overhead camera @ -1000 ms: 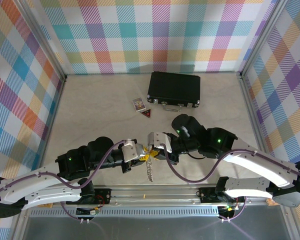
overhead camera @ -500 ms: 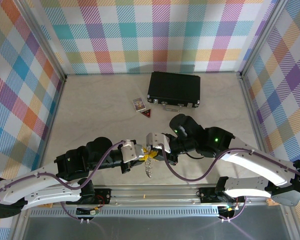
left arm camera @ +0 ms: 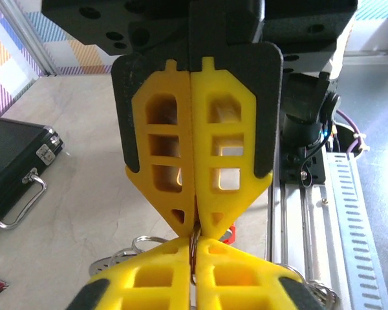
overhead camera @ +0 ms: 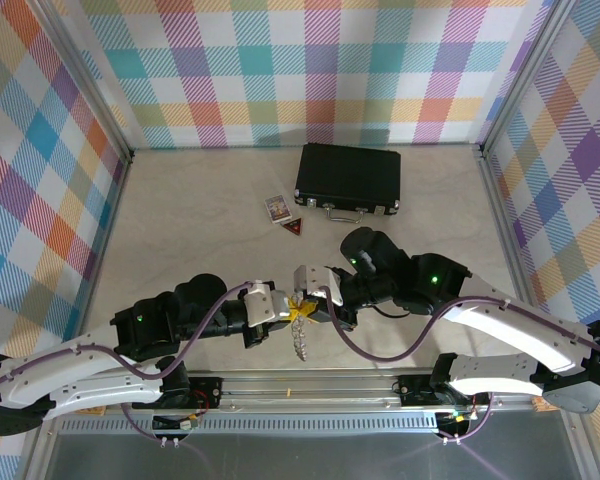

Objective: Put the keys on the keyring

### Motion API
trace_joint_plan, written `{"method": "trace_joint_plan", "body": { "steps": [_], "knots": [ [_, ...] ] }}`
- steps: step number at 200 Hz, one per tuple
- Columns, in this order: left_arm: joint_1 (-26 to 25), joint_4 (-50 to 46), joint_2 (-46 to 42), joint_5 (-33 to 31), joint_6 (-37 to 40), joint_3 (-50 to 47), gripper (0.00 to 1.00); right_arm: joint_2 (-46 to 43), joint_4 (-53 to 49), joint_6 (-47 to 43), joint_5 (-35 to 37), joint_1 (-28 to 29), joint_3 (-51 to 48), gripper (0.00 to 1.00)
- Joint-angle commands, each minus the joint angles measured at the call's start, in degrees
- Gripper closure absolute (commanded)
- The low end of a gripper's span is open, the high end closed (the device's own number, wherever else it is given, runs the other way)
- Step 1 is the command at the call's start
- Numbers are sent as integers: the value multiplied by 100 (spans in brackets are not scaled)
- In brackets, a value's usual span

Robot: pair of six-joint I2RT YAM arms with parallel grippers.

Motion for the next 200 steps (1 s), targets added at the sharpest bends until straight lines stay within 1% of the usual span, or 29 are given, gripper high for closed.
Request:
{"method": "trace_joint_plan", "body": {
  "steps": [1, 5, 48, 58, 64, 81, 107, 139, 177, 200],
  "knots": [
    [-9, 256, 29, -79, 16, 6, 98, -176, 278, 11, -432, 36, 98, 100],
    [-11, 283, 19, -63, 5, 6, 100, -180, 294, 19, -439, 38, 89, 100],
    [-13, 592, -218, 89, 5, -67, 100, -252, 375, 59, -432, 41, 55, 100],
    [-13, 842, -298, 144, 2, -89, 100, -289, 439, 89, -424, 40, 4, 90],
    [-13, 926, -350, 178, 2, -107, 100, -321, 511, 112, -424, 37, -58, 85],
    [-8, 1209, -471, 338, -19, -186, 100, -426, 776, 216, -479, 37, -241, 78],
    [-11, 1399, -500, 580, -50, -170, 100, -494, 940, 292, -477, 38, -323, 78],
    [-10, 1602, -584, 696, -93, -233, 100, -572, 1028, 336, -365, 37, -376, 76],
    [-9, 1959, -743, 928, -205, -355, 100, -633, 1113, 367, -283, 37, -452, 79],
    [-9, 2067, -768, 998, -237, -389, 100, -693, 1131, 389, -239, 35, -474, 78]
  ]
}}
